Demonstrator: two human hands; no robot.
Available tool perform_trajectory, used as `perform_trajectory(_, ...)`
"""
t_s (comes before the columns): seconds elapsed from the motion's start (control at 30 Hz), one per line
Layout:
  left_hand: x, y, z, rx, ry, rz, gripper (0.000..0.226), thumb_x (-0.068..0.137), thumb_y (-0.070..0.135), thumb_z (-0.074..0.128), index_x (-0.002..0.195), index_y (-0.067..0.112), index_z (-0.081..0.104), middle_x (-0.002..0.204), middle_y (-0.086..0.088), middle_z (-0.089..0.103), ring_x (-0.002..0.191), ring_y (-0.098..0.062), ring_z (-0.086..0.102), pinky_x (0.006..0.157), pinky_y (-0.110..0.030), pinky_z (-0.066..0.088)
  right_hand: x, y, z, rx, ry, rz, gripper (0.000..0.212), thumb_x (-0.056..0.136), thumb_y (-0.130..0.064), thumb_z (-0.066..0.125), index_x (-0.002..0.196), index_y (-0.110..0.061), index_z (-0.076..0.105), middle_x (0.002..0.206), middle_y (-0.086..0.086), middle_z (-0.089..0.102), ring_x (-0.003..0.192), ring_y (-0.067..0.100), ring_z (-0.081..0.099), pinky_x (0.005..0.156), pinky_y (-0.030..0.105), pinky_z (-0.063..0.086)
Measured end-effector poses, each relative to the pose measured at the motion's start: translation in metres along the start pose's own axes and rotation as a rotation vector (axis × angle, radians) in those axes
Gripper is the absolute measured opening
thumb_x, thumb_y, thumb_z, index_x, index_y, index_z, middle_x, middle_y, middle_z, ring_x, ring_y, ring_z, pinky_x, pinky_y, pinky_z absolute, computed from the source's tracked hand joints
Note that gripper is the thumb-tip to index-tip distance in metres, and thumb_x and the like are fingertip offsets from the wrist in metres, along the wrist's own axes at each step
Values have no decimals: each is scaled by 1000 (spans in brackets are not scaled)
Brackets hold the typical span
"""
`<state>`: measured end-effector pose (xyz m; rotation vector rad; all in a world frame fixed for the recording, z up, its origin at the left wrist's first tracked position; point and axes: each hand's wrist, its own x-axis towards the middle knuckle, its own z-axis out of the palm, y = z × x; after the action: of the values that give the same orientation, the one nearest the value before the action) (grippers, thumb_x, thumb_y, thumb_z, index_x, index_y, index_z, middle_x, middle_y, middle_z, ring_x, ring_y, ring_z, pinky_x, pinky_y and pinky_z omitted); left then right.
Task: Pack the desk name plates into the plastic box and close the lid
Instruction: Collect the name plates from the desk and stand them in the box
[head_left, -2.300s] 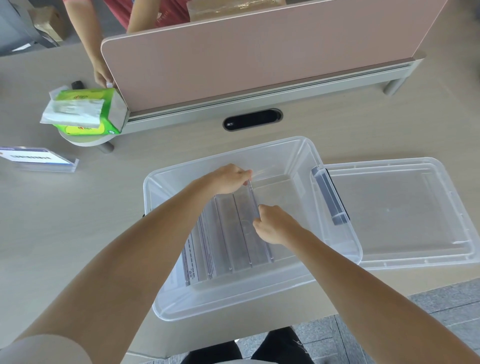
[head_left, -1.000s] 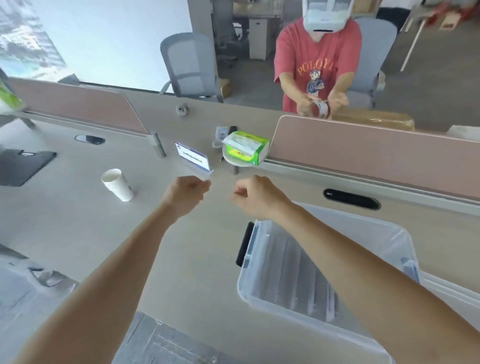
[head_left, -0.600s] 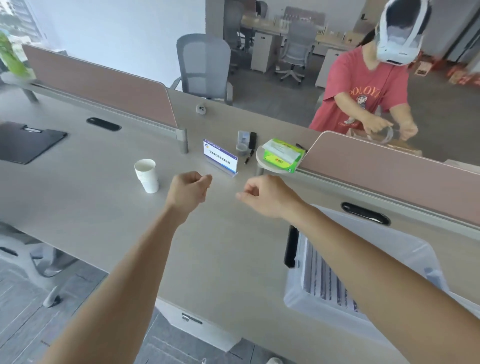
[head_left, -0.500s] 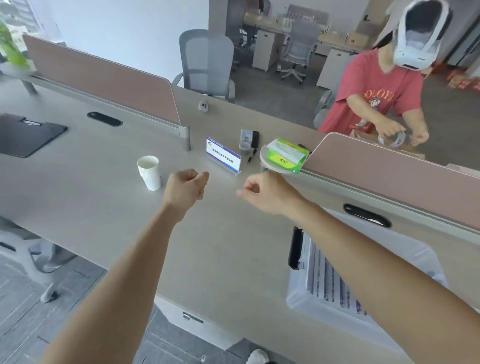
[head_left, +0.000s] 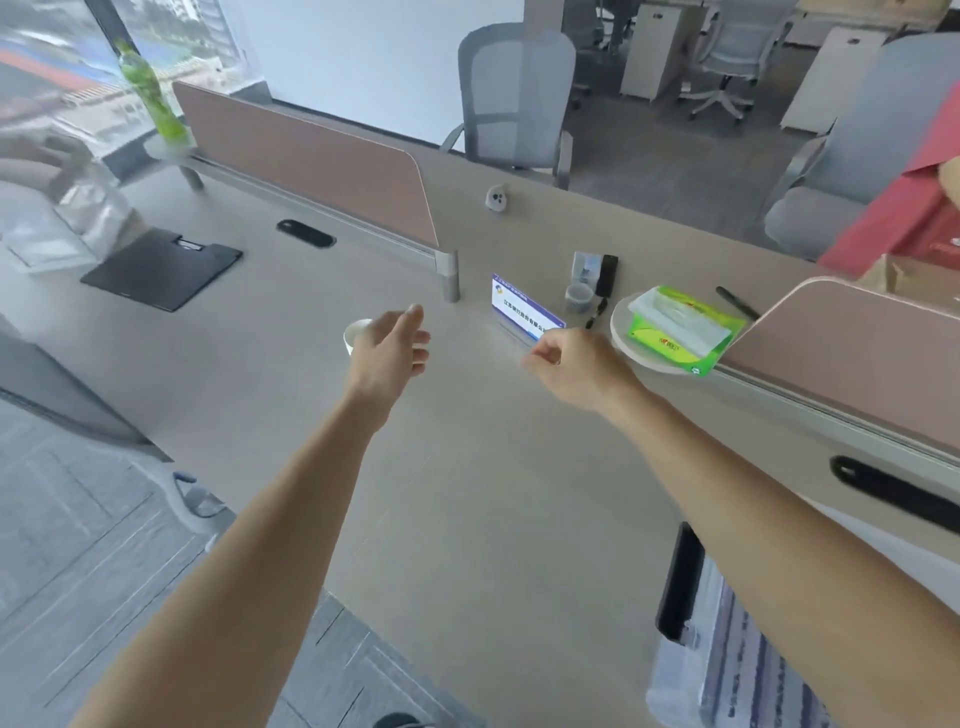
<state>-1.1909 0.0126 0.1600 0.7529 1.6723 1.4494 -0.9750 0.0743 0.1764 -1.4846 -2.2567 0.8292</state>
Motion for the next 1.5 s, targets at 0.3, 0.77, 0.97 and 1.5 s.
perform_trajectory(0.3,91,-12,33,-22,-3,-43,24,99,36,51,119,23,57,108,2,64,97,-22,63,95,-41,52,86,35,20,65,200,67,13,90,-24,58,89,-15,67,94,-2,62,80,16,57,70,22,37)
perform_trajectory(0.77,254,-74,120,-17,-131,-107,61,88,46,53,143,20,48,145,-1,52,130,-14,49,111,-32,36,200,100,67,204,210,501,46,93,-48,54,125,-14,55,127,3,55,118,19,52,87,25,34)
perform_trajectory(0.97,310,-129,168,252,-177,-13,72,91,46,57,152,19,31,156,3,34,144,-12,31,116,-33,28,235,146,95,-176,63,258,57,94,-41,56,139,-10,41,138,9,44,127,31,41,101,44,40)
perform_trajectory(1.5,343,-163,201,238,-142,-106,68,80,57,53,132,15,48,135,-8,51,130,-23,46,110,-48,37,265,162,113,-375,-52,159,15,95,-6,49,108,-9,44,93,11,67,64,34,41,55,34,30)
